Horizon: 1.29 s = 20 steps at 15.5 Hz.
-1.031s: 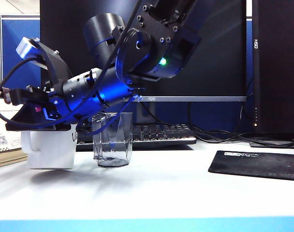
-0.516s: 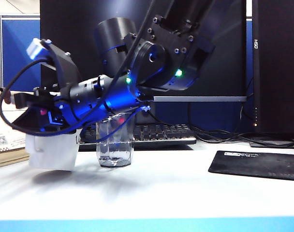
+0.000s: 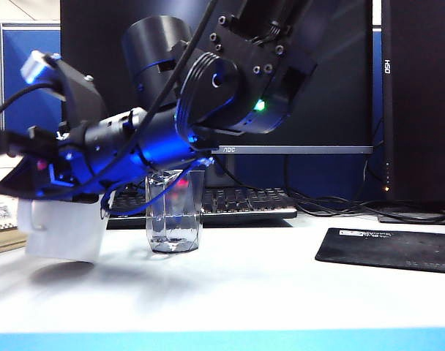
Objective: Swap the positions of the transparent plastic cup and the white ceramic cup.
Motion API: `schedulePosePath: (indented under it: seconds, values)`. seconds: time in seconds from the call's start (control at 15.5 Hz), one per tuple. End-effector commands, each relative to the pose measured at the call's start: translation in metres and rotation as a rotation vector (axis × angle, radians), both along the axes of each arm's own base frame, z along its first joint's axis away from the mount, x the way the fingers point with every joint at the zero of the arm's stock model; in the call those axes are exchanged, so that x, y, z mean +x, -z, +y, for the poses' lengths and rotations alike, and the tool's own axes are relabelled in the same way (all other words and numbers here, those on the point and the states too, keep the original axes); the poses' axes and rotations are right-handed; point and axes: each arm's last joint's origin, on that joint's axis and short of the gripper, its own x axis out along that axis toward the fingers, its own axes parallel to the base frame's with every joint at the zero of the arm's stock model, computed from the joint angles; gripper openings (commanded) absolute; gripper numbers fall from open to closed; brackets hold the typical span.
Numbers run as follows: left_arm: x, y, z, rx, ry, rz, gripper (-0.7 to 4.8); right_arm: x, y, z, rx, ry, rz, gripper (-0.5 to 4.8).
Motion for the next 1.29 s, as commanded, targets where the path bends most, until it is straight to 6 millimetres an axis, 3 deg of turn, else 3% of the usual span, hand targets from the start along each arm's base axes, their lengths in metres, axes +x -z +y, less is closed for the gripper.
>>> schedulePosePath:
  seconds: [0.06,0.19,0.26,0.39,0.64,0.77,0.84,1.1,1.29]
  values:
    - [0.001,-0.002,0.0,0.002,0.011,-0.013,2.67,-0.008,0.03,-0.008,-0.167,0.03,0.206,-0.07]
    - [0.001,-0.002,-0.001,0.002,0.017,-0.014,2.67,-0.011,0.038,-0.013,-0.192,0.031,0.224,-0.04]
    - [0.001,-0.002,-0.001,0.002,0.017,-0.014,2.67,-0.012,0.04,-0.016,-0.193,0.033,0.225,0.57]
    - [0.001,-0.002,-0.001,0.003,0.017,-0.017,2.67,-0.01,0.04,-0.017,-0.181,0.047,0.241,1.18]
    - [0.0,-0.005,-0.002,0.006,0.017,-0.037,2.68,-0.01,0.04,-0.017,-0.176,0.052,0.269,1.24]
    - [0.0,-0.005,-0.002,0.005,0.017,-0.037,2.67,-0.007,0.04,-0.019,-0.173,0.068,0.281,2.4]
    - [0.0,-0.005,-0.002,0.005,0.018,-0.037,2.67,0.0,0.039,-0.023,-0.173,0.103,0.275,2.7]
    - [0.0,-0.005,-0.003,-0.008,0.04,-0.036,2.67,0.03,0.04,-0.048,-0.161,0.195,0.289,2.76]
    - [0.0,-0.005,-0.005,-0.008,0.051,-0.039,2.67,0.031,0.042,-0.052,-0.175,0.169,0.331,2.87]
